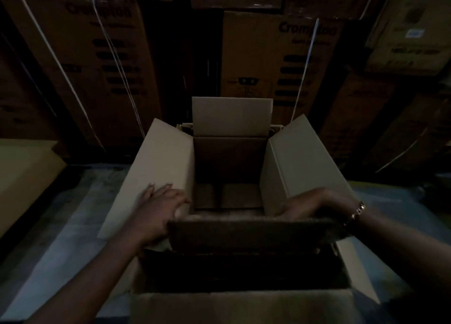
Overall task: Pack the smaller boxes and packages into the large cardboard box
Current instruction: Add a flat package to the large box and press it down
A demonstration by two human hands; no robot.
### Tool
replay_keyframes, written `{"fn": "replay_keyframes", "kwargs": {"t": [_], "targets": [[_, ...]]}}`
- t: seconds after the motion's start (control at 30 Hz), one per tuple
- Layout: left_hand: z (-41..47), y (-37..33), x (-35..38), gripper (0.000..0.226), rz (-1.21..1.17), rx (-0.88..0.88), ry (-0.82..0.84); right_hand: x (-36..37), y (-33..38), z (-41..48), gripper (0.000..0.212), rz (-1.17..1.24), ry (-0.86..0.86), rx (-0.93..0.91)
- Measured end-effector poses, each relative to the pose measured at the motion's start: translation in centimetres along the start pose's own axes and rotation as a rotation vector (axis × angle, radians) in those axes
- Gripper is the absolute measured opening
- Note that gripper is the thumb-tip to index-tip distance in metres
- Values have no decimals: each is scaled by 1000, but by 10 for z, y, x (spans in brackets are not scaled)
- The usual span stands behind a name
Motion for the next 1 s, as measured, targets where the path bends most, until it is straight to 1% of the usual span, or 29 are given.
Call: {"fn": "replay_keyframes", "kwargs": {"t": [0.03, 0.1, 0.13, 0.17, 0.2, 0.27, 0.37, 0.43, 0.57, 0.63, 0.67, 0.73, 0.8, 0.9, 1.0], "targets": [[-8, -5, -2, 76, -60, -12, 31, 20, 0, -9, 31, -26, 7, -12], [-24, -20, -2, 102, -113, -1, 98, 62, -3, -20, 66, -78, -20, -17], [-32, -30, 1, 109, -100, 15, 138, 77, -6, -23, 85, -134, -76, -4], [-40, -39, 6, 113, -70, 28, 171, 88, -10, -24, 98, -213, -155, 8], [-46, -48, 11, 115, -43, 32, 189, 96, -14, -23, 103, -277, -253, 5], [-58, -63, 23, 118, 9, 13, 191, 107, -20, -21, 103, -314, -444, -49], [-71, -75, 37, 115, 98, -21, 125, 120, -26, -18, 90, -256, -670, -154], [-74, -75, 41, 109, 89, -39, 72, 123, -31, -16, 85, -233, -748, -181], [-75, -69, 33, 92, 117, -97, -101, 119, -32, -16, 89, -267, -822, -193], [-78, -63, 27, 86, 165, -146, -205, 114, -33, -20, 92, -331, -888, -160], [-81, -60, 25, 87, 182, -178, -227, 111, -35, -23, 94, -366, -941, -130], [-86, -52, 23, 98, 207, -256, -213, 102, -43, -32, 98, -415, -1051, -54], [-90, -46, 21, 106, 216, -330, -224, 91, -55, -42, 101, -449, -1113, 51], [-97, -37, 17, 117, 189, -436, -233, 71, -79, -60, 95, -396, -1186, 192], [-106, -27, 12, 126, 102, -545, -265, 57, -101, -85, 88, -277, -1343, 287]]}}
Point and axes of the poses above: each hand's wrist, its own z-axis towards the middle knuckle, its own x-axis out of the palm, y = z × x, the point moved 5 cm from there along z, towards the middle knuckle, and after that the axes turned 7 degrees about z, right-handed, at the moved point
